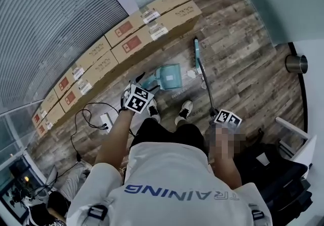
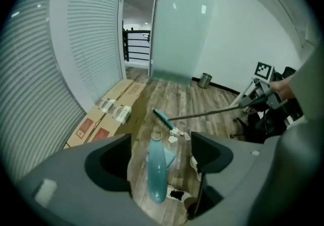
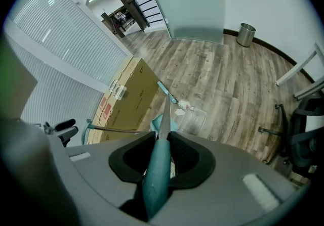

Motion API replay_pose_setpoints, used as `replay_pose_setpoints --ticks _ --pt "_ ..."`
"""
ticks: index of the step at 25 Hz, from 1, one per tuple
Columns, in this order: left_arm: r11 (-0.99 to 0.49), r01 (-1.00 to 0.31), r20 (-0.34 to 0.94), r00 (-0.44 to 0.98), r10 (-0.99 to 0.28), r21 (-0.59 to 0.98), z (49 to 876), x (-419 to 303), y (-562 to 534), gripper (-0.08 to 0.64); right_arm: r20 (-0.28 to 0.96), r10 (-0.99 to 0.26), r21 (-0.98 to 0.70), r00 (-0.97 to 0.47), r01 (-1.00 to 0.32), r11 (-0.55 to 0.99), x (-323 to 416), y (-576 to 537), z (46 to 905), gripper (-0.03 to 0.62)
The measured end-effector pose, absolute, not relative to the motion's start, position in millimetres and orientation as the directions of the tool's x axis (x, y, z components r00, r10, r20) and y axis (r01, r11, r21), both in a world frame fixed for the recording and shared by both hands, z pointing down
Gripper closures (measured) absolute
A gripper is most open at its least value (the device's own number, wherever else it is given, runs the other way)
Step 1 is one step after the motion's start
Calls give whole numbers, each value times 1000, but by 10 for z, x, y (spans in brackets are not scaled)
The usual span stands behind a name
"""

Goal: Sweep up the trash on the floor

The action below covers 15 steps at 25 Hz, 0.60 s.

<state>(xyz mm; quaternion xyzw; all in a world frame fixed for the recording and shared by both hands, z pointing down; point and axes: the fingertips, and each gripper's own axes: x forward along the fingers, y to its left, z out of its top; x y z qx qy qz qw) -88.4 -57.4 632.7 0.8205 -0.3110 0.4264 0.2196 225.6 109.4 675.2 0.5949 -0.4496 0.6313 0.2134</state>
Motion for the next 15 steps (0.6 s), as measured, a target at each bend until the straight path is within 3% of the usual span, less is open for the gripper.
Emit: replay_pose_setpoints --ticks 11,14,15 --pt "-775 -619 957 284 -68 128 7335 -844 -551 197 955 -234 -279 -181 -815 -508 2272 1260 6771 485" --pt "-750 -652 967 244 -66 113 7458 -883 -544 328 963 -215 -250 -163 -840 -482 2285 1333 6767 485" --pt "-734 -668 968 243 -61 121 7477 -882 -540 408 964 -210 -245 -161 -843 -479 2294 1353 6767 485"
